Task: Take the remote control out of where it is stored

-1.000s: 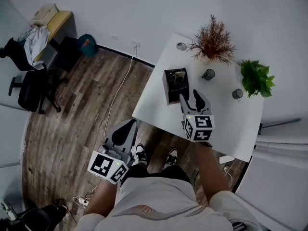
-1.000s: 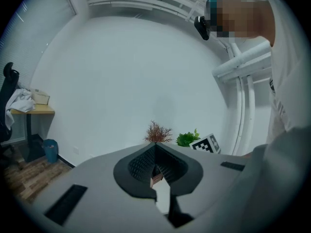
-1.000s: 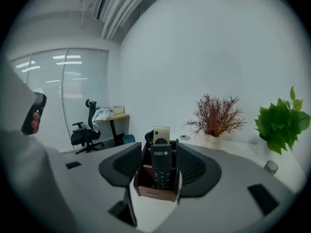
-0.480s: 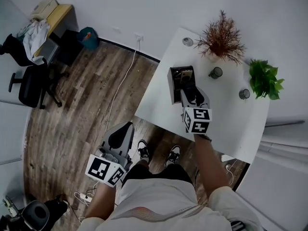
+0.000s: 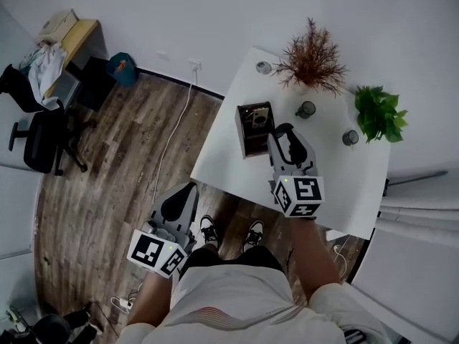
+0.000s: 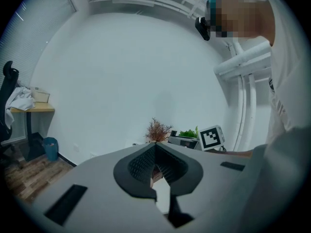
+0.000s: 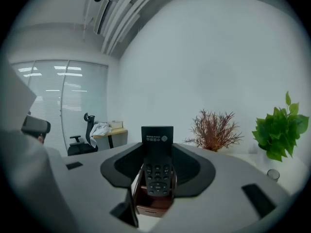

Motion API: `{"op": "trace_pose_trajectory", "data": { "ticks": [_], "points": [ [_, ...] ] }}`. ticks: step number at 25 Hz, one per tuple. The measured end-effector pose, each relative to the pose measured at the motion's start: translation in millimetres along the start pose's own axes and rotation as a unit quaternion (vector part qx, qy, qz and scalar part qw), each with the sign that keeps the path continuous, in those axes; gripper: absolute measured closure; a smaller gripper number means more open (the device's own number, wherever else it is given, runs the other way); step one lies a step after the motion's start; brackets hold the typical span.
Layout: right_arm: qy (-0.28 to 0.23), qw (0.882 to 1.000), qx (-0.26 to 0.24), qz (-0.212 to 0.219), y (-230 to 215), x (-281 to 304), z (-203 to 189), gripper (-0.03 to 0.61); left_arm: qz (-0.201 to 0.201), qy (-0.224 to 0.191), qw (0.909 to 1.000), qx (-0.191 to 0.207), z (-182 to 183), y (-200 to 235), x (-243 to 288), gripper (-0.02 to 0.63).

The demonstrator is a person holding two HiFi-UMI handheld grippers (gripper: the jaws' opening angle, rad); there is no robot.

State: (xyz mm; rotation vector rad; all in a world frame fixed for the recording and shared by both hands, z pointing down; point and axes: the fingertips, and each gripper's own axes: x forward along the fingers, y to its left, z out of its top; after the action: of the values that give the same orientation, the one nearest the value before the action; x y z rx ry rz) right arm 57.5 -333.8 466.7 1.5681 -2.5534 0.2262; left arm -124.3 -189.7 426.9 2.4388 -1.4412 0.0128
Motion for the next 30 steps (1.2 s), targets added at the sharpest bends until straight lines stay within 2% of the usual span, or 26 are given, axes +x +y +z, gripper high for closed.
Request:
{"op": "trace_pose_trajectory", "data": {
  "ticks": [3, 5, 9, 13, 16, 20, 24, 27, 30],
  "points": [
    [-0.01, 1.0, 0.001, -0.007, -17, -29, 25, 0.391, -0.021, -0.008, 0.9997, 0.008, 8, -18, 12, 0.604],
    [0.011, 1.0, -0.002, -0.018, -35, -49, 30, 0.391, -0.035, -0.014, 0.9992, 0.012, 13, -31, 21, 0.604],
    [0.087, 0.995, -0.018, -0.049, -78, -84, 17, 0.391, -0.057, -0.022, 0.998, 0.018, 19, -58, 38, 0.604],
    [0.191, 0.979, -0.033, -0.067, -124, -108, -21, 0.391, -0.069, -0.021, 0.9972, 0.018, 16, -79, 50, 0.604],
    [0.284, 0.955, -0.056, -0.072, -155, -118, -62, 0.391, -0.07, -0.016, 0.9972, 0.017, 10, -89, 54, 0.604],
    [0.399, 0.911, -0.073, -0.072, -191, -123, -123, 0.392, -0.064, -0.01, 0.9978, 0.015, 1, -94, 55, 0.604],
    [0.47, 0.875, -0.087, -0.075, -218, -119, -163, 0.392, -0.056, -0.01, 0.9982, 0.017, 0, -95, 55, 0.604],
    [0.506, 0.857, -0.082, -0.053, -225, -112, -189, 0.392, -0.048, -0.011, 0.9986, 0.017, 0, -93, 54, 0.604],
    [0.544, 0.834, -0.086, -0.034, -230, -109, -209, 0.393, -0.042, -0.013, 0.9989, 0.018, 0, -93, 54, 0.604]
  ]
}}
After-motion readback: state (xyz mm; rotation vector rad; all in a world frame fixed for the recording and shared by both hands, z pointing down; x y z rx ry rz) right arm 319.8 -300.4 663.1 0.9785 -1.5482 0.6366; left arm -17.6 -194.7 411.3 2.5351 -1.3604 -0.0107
